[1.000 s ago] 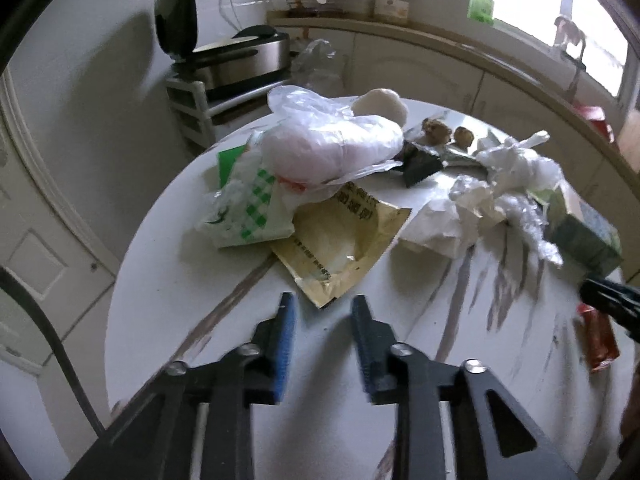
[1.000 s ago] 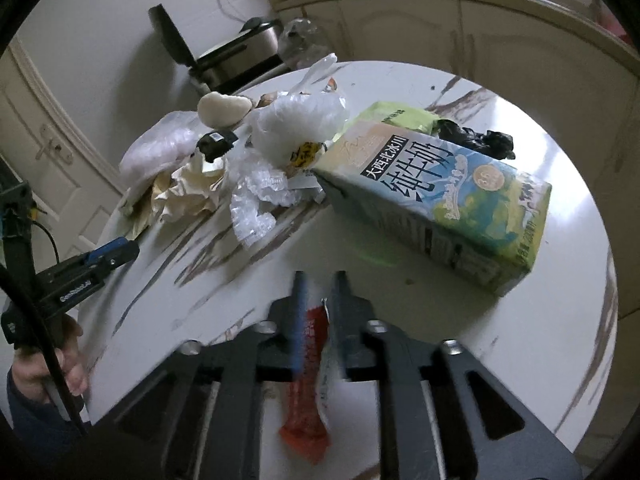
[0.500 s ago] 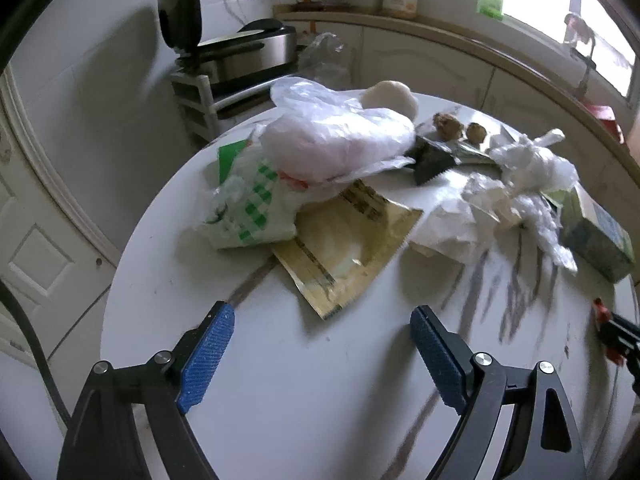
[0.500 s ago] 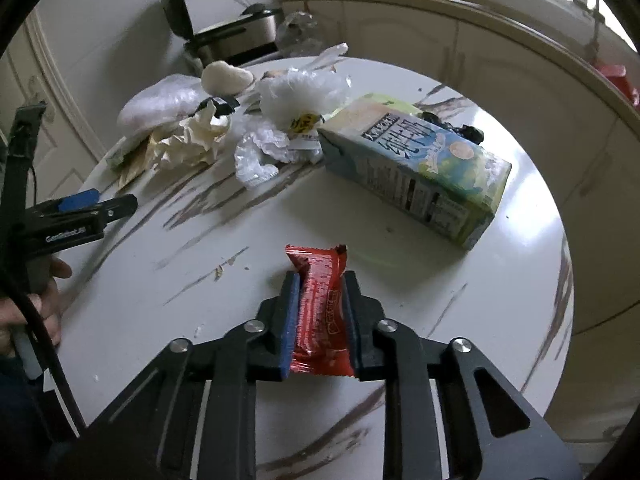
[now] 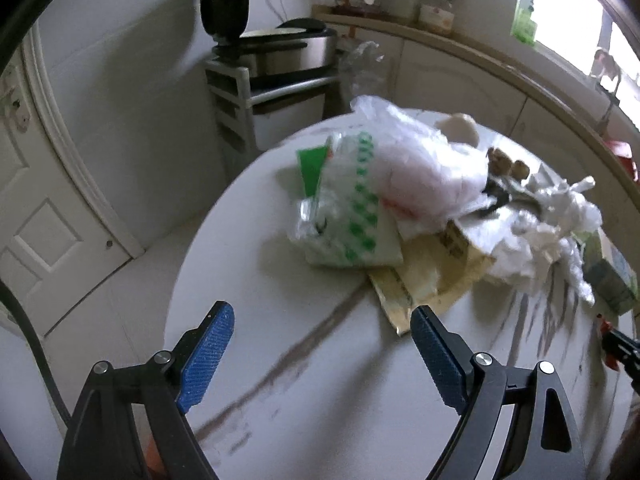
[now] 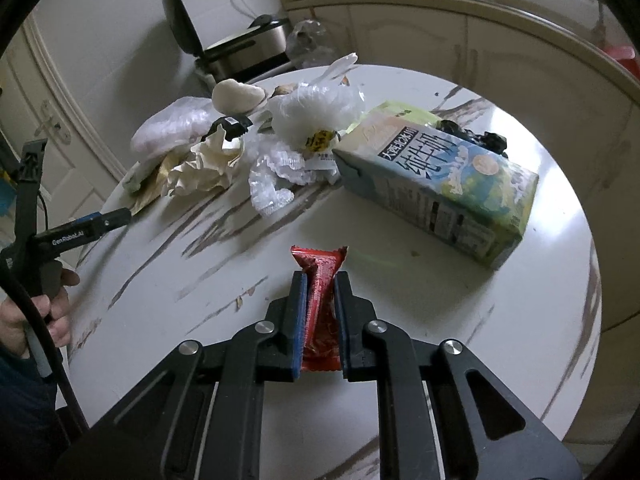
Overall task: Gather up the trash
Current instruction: 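Grasp the green-checked plastic bag with the left tool while the right holds the red wrapper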
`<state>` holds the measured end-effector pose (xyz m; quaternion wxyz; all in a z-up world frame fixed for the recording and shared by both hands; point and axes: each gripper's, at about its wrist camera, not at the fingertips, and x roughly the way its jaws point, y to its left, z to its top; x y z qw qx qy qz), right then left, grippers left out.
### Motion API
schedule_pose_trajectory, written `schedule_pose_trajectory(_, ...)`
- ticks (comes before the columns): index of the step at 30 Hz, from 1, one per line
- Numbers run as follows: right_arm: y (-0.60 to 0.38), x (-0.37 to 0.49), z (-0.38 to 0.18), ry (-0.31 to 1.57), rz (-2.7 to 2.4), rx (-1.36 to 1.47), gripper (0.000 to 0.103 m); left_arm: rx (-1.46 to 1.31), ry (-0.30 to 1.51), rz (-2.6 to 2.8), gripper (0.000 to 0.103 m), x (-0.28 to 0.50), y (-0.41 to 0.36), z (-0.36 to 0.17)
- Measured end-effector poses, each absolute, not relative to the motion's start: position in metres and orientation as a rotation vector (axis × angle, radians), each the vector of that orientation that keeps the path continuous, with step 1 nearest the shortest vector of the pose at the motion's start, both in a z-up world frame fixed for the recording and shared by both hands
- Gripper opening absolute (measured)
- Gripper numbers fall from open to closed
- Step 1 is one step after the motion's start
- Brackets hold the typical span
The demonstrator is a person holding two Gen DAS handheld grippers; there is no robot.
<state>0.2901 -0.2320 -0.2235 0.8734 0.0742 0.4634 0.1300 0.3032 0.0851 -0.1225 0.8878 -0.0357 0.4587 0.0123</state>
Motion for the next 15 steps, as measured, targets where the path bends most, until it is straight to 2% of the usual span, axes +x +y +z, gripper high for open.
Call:
schedule_pose_trajectory(2, -0.231, 0.293, -0.224, 0.969, 0.272, 0.154, 0.013, -0.075, 0.936, 0.003, 0.088, 0.306, 0.085, -0.117)
schedule_pose_trajectory(5, -0.229, 0.296, -0.224, 0.971, 0.270, 0.151, 0.013, -0.027, 0.915, -0.006, 0.094, 0.320, 0.081, -0.114)
schedule_pose_trajectory(11, -0.224, 0.300, -0.224, 0.977, 0.261, 0.147, 0.013, 0.053, 0.970, -0.011, 0.095, 0.365, 0.078, -0.134)
schedule_pose_trajectory(13, -0.223, 0.301, -0.224, 0.980, 0.258, 0.143, 0.013, 0.045, 0.981, -0.057, 0.084, 0.377, 0.078, -0.136)
schedule_pose_trajectory(14, -0.224, 0.301, -0.224, 0.981, 0.257, 0.143, 0.013, 0.014, 0.989, -0.117, 0.061, 0.382, 0.080, -0.136)
schedule_pose_trajectory(15, -0.224, 0.301, -0.224, 0.982, 0.256, 0.142, 0.013, -0.005, 0.996, -0.143, 0.059, 0.385, 0.082, -0.135)
